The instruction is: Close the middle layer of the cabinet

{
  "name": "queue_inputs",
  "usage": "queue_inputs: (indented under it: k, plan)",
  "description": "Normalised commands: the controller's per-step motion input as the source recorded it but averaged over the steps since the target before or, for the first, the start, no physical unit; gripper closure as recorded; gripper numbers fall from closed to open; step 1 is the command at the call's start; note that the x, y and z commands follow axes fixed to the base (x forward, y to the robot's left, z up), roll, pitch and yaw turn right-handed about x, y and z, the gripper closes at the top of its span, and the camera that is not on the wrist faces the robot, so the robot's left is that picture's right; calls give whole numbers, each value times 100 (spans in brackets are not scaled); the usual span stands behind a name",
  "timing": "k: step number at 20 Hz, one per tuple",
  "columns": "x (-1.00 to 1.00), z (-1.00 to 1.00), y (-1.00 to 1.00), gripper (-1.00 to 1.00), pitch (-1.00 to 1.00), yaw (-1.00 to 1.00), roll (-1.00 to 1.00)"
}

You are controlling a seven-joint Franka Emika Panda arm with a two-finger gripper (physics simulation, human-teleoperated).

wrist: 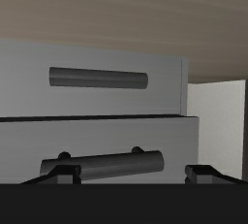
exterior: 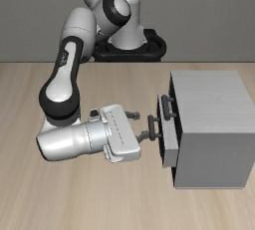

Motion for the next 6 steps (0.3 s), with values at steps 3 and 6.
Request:
queue_inputs:
  k: [3,6]
  plan:
    - [0,0,100,-100,0,0,0]
    - [0,0,100,-100,0,0,0]
